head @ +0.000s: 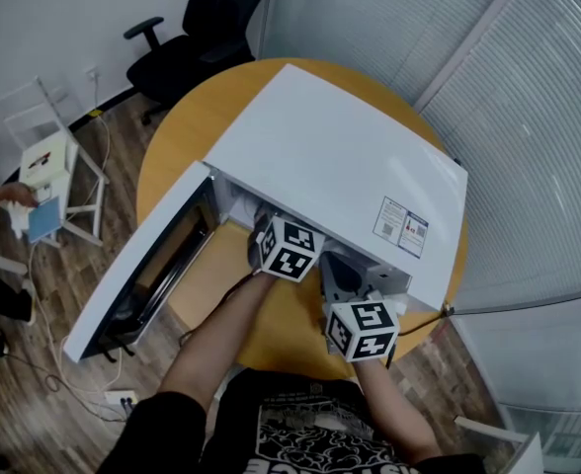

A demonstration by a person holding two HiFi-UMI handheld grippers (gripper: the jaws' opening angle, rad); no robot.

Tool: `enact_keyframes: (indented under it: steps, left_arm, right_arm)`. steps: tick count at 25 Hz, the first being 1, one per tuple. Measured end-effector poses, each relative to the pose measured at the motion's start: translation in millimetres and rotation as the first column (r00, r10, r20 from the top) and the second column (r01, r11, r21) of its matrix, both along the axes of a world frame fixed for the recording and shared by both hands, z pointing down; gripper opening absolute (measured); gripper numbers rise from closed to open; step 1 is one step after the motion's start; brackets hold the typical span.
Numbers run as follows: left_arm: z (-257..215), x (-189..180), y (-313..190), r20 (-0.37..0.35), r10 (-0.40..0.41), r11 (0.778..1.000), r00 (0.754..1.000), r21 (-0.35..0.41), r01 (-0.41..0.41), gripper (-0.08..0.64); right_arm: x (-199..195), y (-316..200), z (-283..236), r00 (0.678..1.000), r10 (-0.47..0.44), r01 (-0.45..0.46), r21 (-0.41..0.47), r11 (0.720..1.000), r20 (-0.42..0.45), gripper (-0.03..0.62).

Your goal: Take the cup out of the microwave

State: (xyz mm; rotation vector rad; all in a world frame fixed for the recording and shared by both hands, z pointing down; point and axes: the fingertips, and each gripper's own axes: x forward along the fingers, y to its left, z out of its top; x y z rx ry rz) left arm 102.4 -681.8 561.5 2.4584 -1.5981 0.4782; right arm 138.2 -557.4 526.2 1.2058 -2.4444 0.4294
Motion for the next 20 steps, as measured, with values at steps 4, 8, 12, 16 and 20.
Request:
enact_keyframes:
  steps: [4,8,12,16,20]
  left_arm:
    - [0,-2,0,-0.002,-0.002,1.0,1.0,0.001,0.002,0.437]
    - [0,-1,2,-0.005,0.009,1.0,1.0,-0.01,-0.009,0.436]
    - [0,-1,8,-0.011,0.016,1.0,1.0,-0.017,-0.016,0.436]
    - [-1,-6,16,-0.02,0.016,1.0,1.0,-0.01,-0.017,0.436]
    - [-3,-13,25,-0.021,0.015,1.0,1.0,0.0,-0.015,0.436]
  right_arm:
    - [0,0,-1,1.0,0.0,0.0,0.002,1.0,0.005,0.015]
    - [1,0,-3,1.0,0.005,-0.006,0.007,1.0,0.014,0.015]
    - [1,0,-4,1.0,0.011,-0.011,0.008,1.0,0.02,0.015]
    - [0,-2,-7,0.999,0.022,-0.023,0.018,1.0,0.028,0.015]
    - [-2,-3,-10,0.999,0.038,-0.039,0.024,0.999,0.033,0.015]
